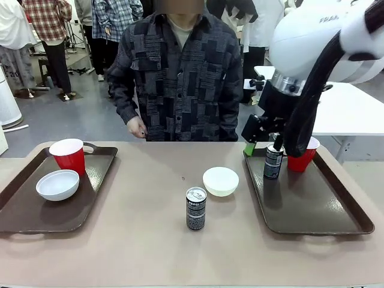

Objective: Prepare tableware on both trays.
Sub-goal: Pick up a Picnic Bowl from the table and place it on a Handle tray.

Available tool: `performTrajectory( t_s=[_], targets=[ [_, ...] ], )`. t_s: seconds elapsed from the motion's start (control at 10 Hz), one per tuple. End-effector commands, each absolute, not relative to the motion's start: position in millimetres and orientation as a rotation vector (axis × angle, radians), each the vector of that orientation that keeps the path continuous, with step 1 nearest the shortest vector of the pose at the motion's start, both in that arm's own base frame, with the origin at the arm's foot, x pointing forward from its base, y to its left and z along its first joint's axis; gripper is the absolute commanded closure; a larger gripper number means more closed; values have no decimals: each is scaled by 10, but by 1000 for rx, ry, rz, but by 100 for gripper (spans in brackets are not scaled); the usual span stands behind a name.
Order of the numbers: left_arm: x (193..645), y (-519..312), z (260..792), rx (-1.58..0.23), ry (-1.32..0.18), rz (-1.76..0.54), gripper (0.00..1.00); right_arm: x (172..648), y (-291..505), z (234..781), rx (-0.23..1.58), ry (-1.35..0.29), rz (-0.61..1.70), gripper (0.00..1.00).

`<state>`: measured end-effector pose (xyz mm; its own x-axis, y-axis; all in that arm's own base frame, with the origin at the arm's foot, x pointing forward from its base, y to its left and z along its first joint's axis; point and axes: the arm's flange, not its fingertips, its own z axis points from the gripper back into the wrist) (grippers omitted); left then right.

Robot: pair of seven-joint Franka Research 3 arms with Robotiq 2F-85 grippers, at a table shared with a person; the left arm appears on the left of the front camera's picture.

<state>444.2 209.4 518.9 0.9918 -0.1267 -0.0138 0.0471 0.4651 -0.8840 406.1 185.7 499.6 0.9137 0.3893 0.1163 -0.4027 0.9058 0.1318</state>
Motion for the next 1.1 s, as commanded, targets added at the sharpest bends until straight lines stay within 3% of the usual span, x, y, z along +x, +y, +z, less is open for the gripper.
performTrajectory(
  t_s=[0.0, 0.7, 0.8, 0.9, 1.0],
  targets=[
    [4430, 2091, 5216, -1086, 85, -106, 14, 4320, 2007, 4823, 95, -130, 382, 0],
    [4430, 2091, 5216, -1086, 85, -106, 14, 4856, 2400, 4399, 108, -120, 317, 0],
    [4430, 2091, 5216, -1086, 85, -106, 14, 4533, 2344, 4485, 121, -65, 353, 0],
    [4430, 2091, 5216, -1086, 85, -106, 14, 3904, 2115, 4649, 98, -34, 496, 0],
    [4430, 2091, 5216, -1086, 85, -106, 14, 3659, 1947, 4700, 100, -35, 501, 0]
  ],
)
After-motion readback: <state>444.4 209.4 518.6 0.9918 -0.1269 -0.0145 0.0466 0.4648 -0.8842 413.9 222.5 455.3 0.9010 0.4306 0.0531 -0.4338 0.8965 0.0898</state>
